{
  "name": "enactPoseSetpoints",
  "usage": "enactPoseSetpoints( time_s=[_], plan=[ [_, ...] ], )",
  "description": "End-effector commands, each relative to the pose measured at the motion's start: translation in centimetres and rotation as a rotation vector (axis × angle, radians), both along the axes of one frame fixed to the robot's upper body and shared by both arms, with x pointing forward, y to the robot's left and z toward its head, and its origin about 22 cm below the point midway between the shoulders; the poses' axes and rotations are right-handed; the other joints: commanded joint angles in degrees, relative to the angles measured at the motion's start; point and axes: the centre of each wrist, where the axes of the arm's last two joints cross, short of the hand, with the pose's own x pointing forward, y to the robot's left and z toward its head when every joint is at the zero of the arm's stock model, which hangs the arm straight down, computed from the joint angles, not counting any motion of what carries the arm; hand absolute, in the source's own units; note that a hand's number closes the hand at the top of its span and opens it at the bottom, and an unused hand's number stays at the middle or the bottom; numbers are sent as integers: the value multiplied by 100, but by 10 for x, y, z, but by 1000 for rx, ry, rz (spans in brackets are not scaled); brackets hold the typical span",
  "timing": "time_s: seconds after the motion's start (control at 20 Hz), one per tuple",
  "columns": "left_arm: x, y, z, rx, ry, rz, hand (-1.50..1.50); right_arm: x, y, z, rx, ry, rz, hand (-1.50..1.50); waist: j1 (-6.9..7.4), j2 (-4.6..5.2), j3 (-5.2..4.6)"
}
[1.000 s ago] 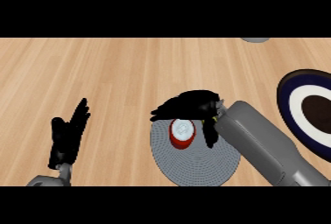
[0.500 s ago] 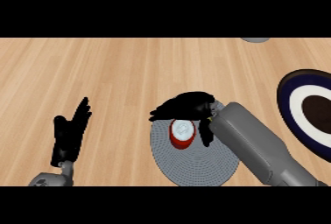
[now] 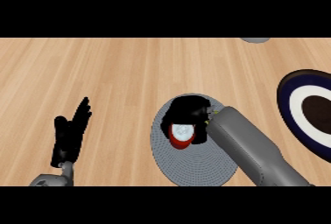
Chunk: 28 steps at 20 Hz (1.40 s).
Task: Pick the can from the placemat and place it in the plate
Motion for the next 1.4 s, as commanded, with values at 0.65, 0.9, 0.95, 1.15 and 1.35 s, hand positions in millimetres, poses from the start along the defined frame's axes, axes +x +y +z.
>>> enactPoseSetpoints(
  time_s=[0.65, 0.9, 0.95, 1.15, 1.35],
  plan=[
    [-10, 30, 0, 10, 33, 138, 0, 2, -185, -4, 127, -443, -794, 150, -809, -158, 27],
    [-21, 28, -12, 5, 28, 108, 0, -45, -202, 5, 320, -565, -909, 150, -630, -152, -8],
    [-24, 15, -9, -17, 46, 104, 0, -50, -224, 16, 346, -613, -954, 150, -559, -140, 2],
    [-24, 21, -13, 6, 27, 86, 0, -83, -225, 30, 500, -765, -1085, 150, -459, -95, -6],
    [-10, 21, 0, -2, 11, 47, 0, -117, -237, 73, 531, -809, -1197, 150, -294, -50, -7]
  ],
)
